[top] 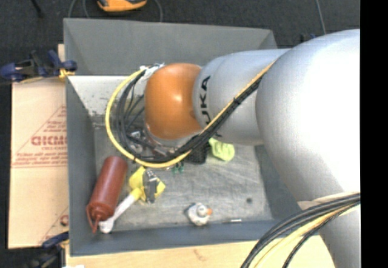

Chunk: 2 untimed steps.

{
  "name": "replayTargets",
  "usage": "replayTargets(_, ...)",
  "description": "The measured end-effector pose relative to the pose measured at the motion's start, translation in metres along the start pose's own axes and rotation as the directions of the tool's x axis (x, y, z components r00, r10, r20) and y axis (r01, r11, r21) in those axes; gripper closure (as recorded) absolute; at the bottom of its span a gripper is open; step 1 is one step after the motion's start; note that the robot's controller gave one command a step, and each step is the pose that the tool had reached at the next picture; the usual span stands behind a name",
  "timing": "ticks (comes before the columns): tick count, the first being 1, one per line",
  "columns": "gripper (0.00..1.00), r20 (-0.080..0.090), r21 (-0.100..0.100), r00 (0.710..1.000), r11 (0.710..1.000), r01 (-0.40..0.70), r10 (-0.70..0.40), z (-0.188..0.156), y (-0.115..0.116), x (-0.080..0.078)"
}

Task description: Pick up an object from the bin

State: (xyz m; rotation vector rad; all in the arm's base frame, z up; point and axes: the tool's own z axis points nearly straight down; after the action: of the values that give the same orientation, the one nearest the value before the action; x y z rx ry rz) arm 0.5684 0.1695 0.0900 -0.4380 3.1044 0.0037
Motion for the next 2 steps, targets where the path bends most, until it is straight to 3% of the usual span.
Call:
replayTargets(1, 1.00, -0.003, 0.000, 1.000, 1.000, -0.003, 0.003, 0.0051, -0.0019, 0.0030)
replayTargets(2, 1.00, -0.003, 0.000, 1.000, 1.000, -0.004, 0.004, 0.0051, -0.0020, 0.0030)
